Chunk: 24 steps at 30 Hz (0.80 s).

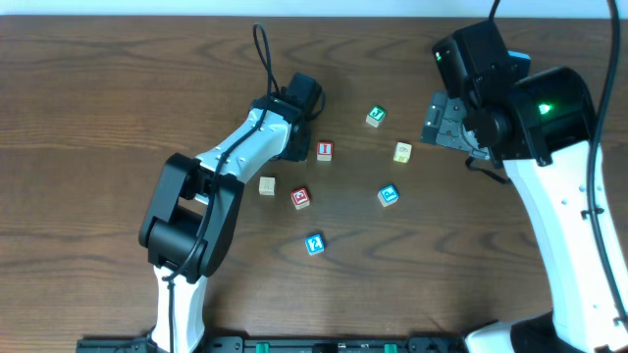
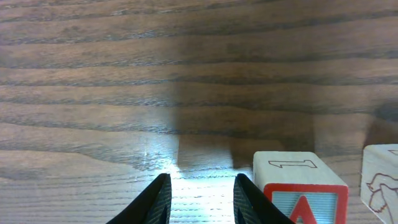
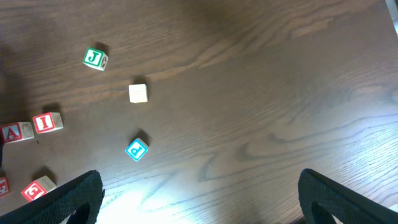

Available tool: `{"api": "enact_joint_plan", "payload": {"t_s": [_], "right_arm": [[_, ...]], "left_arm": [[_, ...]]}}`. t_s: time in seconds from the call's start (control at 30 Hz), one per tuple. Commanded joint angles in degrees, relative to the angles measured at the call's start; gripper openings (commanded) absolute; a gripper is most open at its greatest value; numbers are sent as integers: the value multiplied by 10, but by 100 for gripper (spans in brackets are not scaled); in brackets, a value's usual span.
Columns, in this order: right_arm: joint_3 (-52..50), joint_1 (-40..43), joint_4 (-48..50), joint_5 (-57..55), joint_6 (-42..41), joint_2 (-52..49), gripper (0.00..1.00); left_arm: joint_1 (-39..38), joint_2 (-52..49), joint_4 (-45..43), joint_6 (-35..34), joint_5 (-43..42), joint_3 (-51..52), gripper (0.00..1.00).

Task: Spell out Ai2
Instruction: 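Set the A block down left of the I block and open, then push the A block right against the I block with the left gripper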

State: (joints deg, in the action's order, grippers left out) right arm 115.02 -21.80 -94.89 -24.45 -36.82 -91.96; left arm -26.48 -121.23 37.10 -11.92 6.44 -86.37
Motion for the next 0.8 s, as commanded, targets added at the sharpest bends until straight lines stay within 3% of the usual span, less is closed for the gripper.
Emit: {"api": "enact_joint_plan", "payload": {"t_s": [0.0,0.77], "right_arm": [[5,4,0,-6,5,3,99],[5,4,0,-6,4,3,99]], "left_arm": [[-1,-8,-1,-6,-5,-10,34],[-1,-8,-12,-31,-50,-10,35]]}}
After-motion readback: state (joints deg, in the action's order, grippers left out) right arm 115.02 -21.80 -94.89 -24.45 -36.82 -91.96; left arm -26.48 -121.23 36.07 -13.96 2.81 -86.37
